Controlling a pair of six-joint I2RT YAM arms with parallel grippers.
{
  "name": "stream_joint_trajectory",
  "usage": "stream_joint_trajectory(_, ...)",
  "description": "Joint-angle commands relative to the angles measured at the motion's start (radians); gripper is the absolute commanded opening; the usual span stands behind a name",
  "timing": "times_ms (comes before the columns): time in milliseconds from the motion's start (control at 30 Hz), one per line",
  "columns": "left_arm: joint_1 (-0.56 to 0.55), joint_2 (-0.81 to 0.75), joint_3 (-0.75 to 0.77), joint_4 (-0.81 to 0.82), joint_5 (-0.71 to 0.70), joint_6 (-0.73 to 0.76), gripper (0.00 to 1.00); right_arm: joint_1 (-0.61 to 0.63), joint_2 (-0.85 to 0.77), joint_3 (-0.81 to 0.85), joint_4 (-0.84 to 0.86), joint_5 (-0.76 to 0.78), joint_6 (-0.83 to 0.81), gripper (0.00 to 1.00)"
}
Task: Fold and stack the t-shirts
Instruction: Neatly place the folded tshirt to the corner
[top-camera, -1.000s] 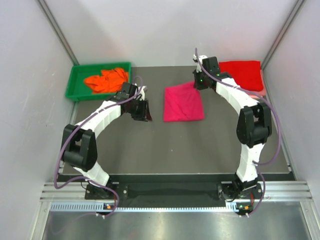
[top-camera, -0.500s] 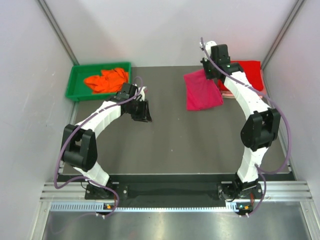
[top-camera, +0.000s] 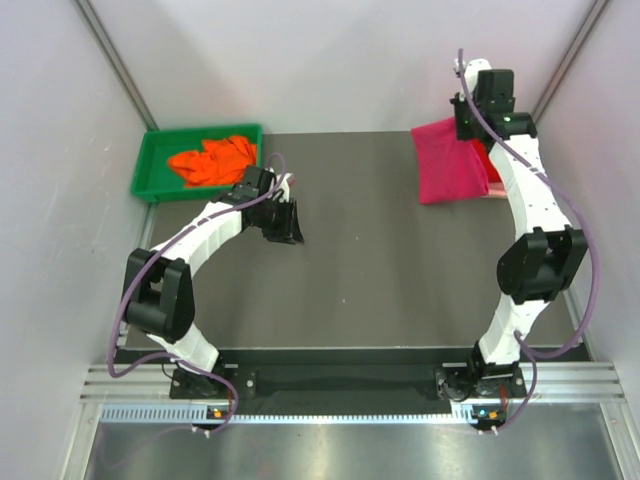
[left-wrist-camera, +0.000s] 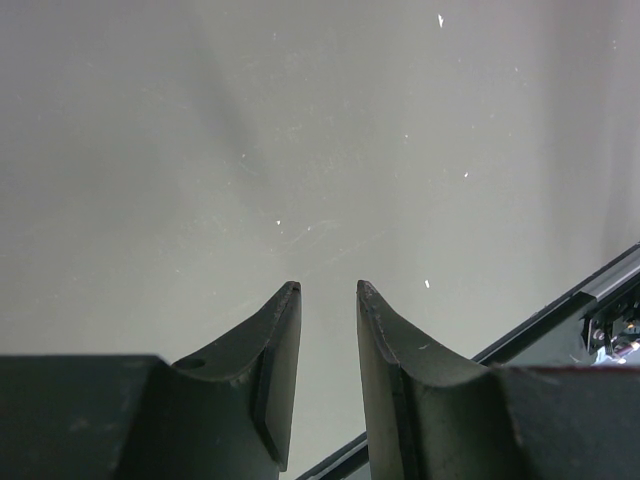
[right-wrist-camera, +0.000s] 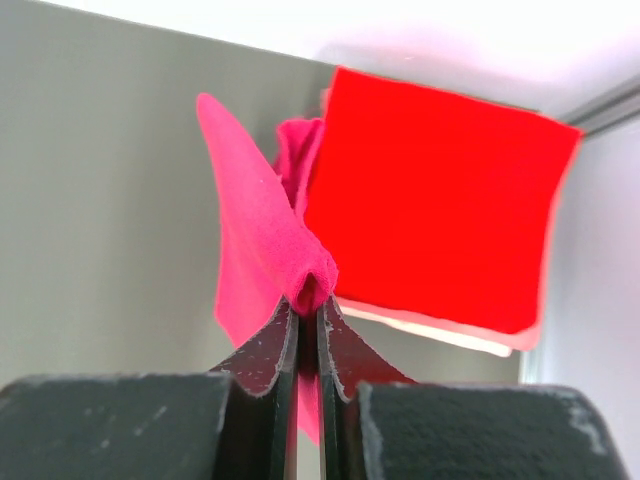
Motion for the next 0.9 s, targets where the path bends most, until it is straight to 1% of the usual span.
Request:
stream_joint_trajectory(0,0.001,-0.044,-0.003,0.016,0.002,0.022,0.34,-0.035,-0.047,0.105,0.019,-0.038,-0.026,0.0)
stream_joint_trajectory(100,0.001,-0.041,0.0,0.013,-0.002,0.023,0.34,-0.048,-0.028,0.148,-0.01,-0.061,-0.061,0.0)
stream_joint_trajectory(333,0.001,-0.042,0.005,0.008,-0.015,0.028,0.34,-0.083,-0.012,0.204,-0.003,-0.07,-0.044,0.0)
stream_joint_trajectory(467,0.001,-0.039,0.008,0.007,-0.017,0.029,0.34,-0.092,0.021,0.27,-0.012,-0.085,-0.035,0.0)
stream_joint_trajectory(500,0.001,-0.041,0.007,0.005,-0.017,0.029,0.34,-0.127,0.024,0.274,-0.013,-0.092,-0.034,0.0)
stream_joint_trajectory(733,0.001,-0.035,0.01,0.004,-0.02,0.029,0.34,-0.146,0.042,0.28,-0.007,-0.115,-0.04,0.0)
stream_joint_trajectory(867,0.001,-0.033,0.011,0.004,-0.024,0.031,0.34,-0.175,0.111,0.328,-0.007,-0.13,-0.046,0.0)
